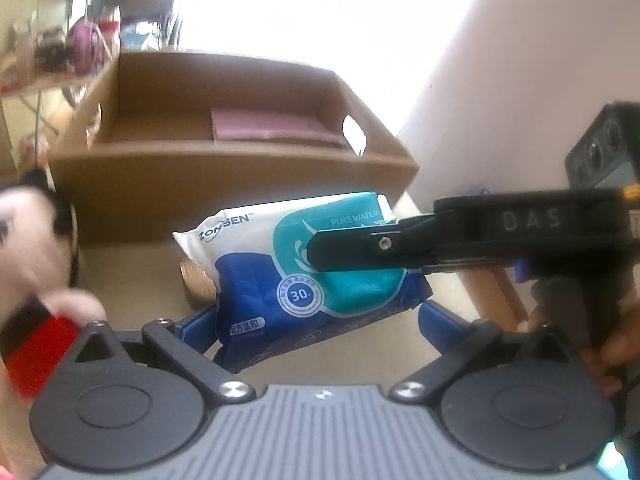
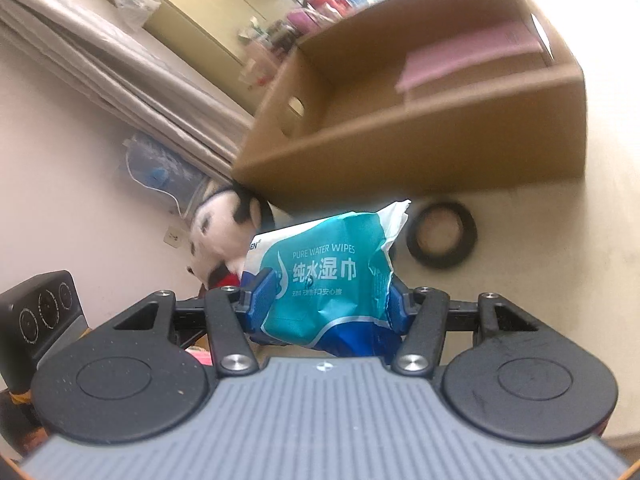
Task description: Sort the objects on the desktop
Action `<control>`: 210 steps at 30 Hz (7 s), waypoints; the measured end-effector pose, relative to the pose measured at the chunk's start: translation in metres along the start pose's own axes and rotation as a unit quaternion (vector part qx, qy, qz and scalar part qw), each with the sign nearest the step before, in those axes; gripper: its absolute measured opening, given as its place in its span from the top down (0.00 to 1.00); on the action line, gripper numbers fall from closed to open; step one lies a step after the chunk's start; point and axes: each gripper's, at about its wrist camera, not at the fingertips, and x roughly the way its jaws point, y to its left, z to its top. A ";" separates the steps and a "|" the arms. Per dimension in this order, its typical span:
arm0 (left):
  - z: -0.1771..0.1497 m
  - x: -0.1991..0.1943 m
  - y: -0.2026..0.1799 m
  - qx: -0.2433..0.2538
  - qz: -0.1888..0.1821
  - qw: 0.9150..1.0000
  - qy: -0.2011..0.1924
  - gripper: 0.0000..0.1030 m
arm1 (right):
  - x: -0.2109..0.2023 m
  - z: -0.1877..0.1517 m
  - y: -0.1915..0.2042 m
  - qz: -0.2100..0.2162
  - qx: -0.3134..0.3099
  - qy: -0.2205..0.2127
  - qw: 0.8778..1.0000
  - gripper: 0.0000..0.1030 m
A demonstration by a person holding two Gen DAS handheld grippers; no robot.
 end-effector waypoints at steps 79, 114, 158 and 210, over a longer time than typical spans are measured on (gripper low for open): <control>0.173 0.232 0.024 -0.028 -0.098 0.981 0.165 0.00 | 0.047 0.212 -0.085 -0.137 0.049 0.102 0.984 0.24; 0.119 0.060 -0.003 0.038 -0.010 0.999 -0.032 0.00 | -0.101 0.108 -0.033 -0.064 0.038 -0.116 0.990 0.19; -0.033 0.043 0.009 0.076 0.143 0.986 -0.048 0.08 | 0.033 0.019 0.058 -0.114 -0.246 0.011 0.962 0.06; -0.085 0.060 0.015 0.084 0.056 0.994 0.031 0.50 | 0.085 -0.008 0.007 -0.081 -0.166 0.172 0.968 0.53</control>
